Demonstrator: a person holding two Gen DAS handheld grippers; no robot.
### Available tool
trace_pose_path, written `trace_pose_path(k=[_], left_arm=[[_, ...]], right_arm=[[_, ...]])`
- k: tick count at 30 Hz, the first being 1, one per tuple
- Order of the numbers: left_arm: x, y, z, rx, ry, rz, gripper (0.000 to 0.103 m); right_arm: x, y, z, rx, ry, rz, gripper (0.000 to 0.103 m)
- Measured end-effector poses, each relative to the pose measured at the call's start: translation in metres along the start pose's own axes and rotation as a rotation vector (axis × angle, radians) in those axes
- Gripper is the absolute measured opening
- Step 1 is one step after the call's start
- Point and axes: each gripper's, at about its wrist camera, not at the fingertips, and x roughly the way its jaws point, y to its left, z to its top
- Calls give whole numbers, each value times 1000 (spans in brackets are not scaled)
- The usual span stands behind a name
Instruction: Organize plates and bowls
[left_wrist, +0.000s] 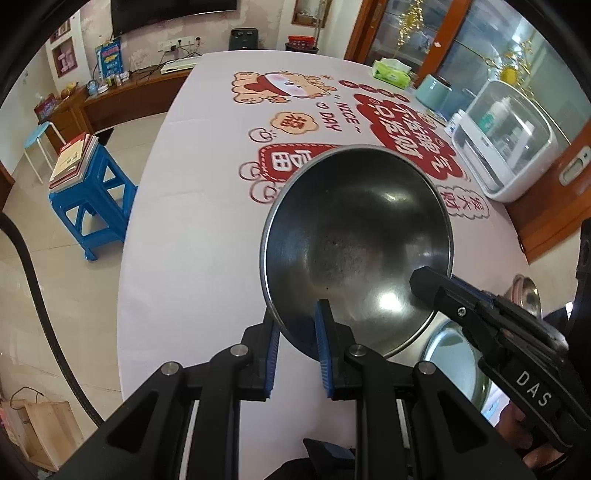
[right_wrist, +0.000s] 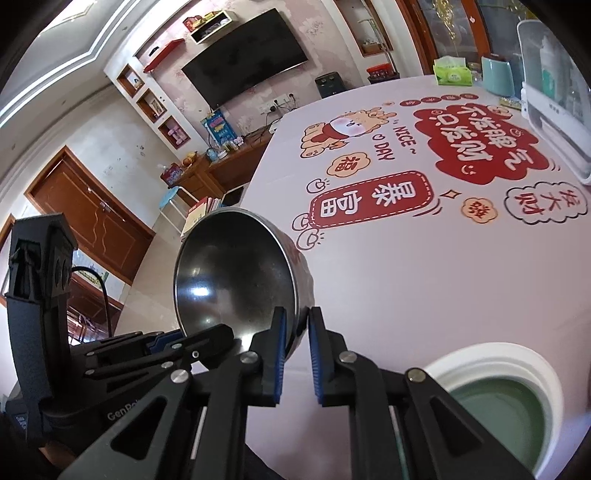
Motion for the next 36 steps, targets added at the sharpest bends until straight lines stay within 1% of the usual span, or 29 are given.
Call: trace_pose_path(k=[5, 13, 18, 23, 36], left_arm=[[-5, -25, -15, 12, 8, -14, 17], [-7, -74, -35, 38, 29, -33, 17], [-9, -111, -44, 58, 33, -44, 18], [-8, -151, -54, 77, 38, -71, 17], [2, -253, -67, 154, 57, -131, 17]], right_arm=[[-19, -11, -11, -26, 8, -23, 12], [-55, -45, -28, -37, 15, -46, 12], [-81, -69, -35, -39, 12, -57, 12], [-108, -94, -40, -62, 6, -94, 12], [-170, -168, -52, -57, -1, -184, 12]])
